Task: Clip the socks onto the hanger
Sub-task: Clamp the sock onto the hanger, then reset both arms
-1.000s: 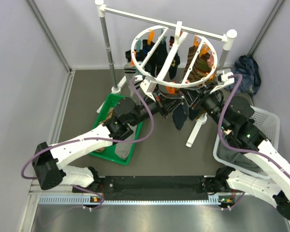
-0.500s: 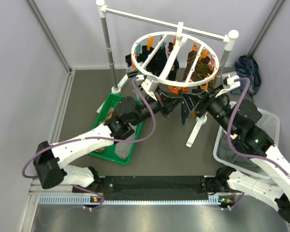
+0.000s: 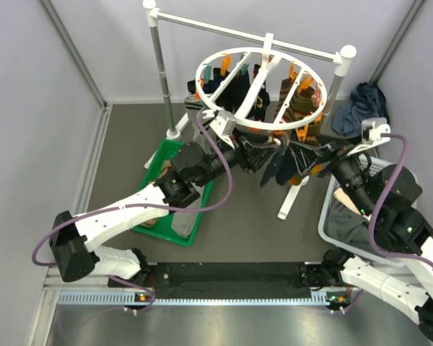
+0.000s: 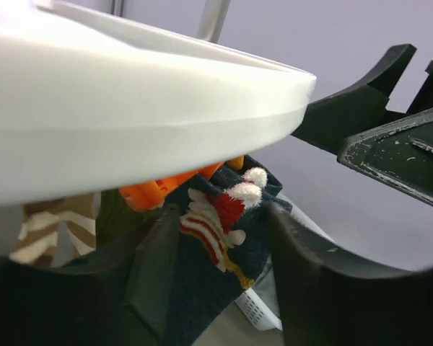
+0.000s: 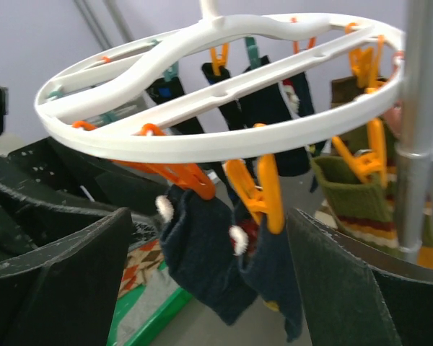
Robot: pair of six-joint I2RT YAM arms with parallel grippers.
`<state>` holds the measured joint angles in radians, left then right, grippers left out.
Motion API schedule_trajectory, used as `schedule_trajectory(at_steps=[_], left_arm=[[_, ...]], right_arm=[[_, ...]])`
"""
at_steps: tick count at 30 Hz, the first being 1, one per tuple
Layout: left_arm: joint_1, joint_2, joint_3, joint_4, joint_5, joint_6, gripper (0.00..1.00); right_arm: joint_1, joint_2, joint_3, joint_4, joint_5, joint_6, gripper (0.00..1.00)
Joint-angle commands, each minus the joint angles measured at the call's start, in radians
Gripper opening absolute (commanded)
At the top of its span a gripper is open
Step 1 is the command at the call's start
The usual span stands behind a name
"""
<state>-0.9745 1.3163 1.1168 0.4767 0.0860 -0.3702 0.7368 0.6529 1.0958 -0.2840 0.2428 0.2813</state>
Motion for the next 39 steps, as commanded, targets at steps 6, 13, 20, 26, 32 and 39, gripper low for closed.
schedule_trajectory(at_steps=[6, 13, 20, 26, 32, 39], left_arm=[[0.002, -0.160, 0.005, -0.208, -0.141, 0.085, 0.85], [0.003, -0.356, -0.086, -0.515, -0.463, 0.114, 0.95], [0.095, -0.517, -0.156, -0.777, -0.695, 0.096, 0.99], [0.428, -0.577, -0.230, -0.849, -0.541, 0.067, 0.99], [0.612, -0.560, -0.316, -0.897, -0.396, -0.024, 0.99], [0.614, -0.767, -0.345, -0.997, -0.523, -0.009, 0.99]], right_arm=[[-0.008, -0.036, -0.008, -0.122, 0.226, -0.094, 0.91], [-0.030, -0.053, -0.043, -0.188, 0.493, -0.129, 0.97], [-0.108, -0.121, -0.083, -0.208, 0.550, -0.122, 0.99], [-0.143, -0.159, -0.148, -0.208, 0.544, -0.093, 0.99], [-0.158, -0.222, -0.198, -0.233, 0.530, -0.067, 0.99], [-0.155, -0.389, -0.241, -0.297, 0.472, -0.016, 0.99]])
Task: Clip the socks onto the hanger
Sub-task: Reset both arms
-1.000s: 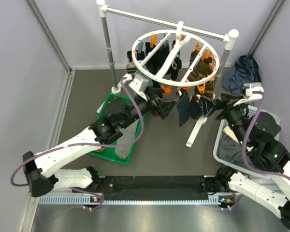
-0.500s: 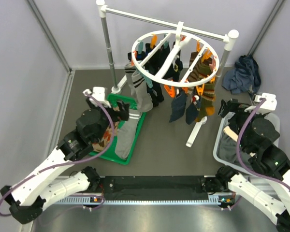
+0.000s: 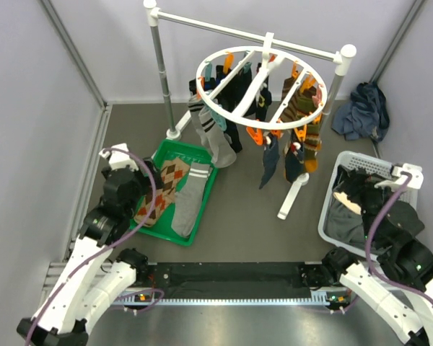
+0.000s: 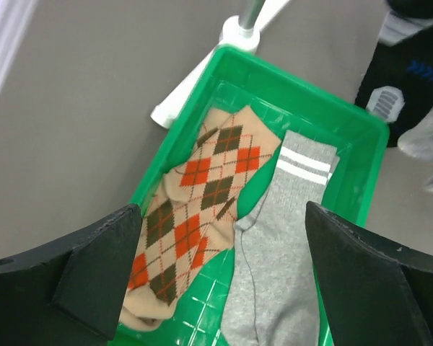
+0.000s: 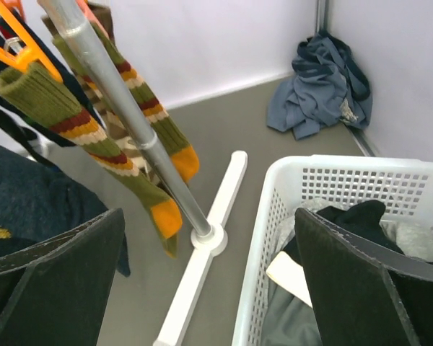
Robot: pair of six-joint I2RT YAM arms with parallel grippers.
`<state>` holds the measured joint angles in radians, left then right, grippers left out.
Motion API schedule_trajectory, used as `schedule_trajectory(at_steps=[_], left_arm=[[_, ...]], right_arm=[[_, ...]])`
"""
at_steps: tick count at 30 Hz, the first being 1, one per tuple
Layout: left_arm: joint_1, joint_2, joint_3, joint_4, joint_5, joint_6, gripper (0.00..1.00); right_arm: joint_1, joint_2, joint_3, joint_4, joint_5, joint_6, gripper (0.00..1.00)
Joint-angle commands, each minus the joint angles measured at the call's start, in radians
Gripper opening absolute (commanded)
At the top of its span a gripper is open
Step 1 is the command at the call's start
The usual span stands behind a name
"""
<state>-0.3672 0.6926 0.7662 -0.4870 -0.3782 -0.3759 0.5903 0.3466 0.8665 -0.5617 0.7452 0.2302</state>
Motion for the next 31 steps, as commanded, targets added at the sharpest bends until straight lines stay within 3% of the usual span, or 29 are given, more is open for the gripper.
schedule_trajectory(at_steps=[1, 11, 31], left_arm=[[0.007, -0.168, 0.002, -0.042, -0.094, 0.000, 0.99], [0.007, -0.396, 0.041, -0.128, -0.171, 0.035, 0.98], [0.005, -0.453, 0.120, -0.205, -0.222, 0.037, 0.99]], right_arm=[[-0.009, -0.104, -0.015, -0.023, -0.030, 0.035, 0.99], [-0.010, -0.205, 0.032, -0.122, -0.069, 0.081, 0.99], [-0.009, -0.241, 0.111, -0.182, -0.072, 0.078, 0.99]])
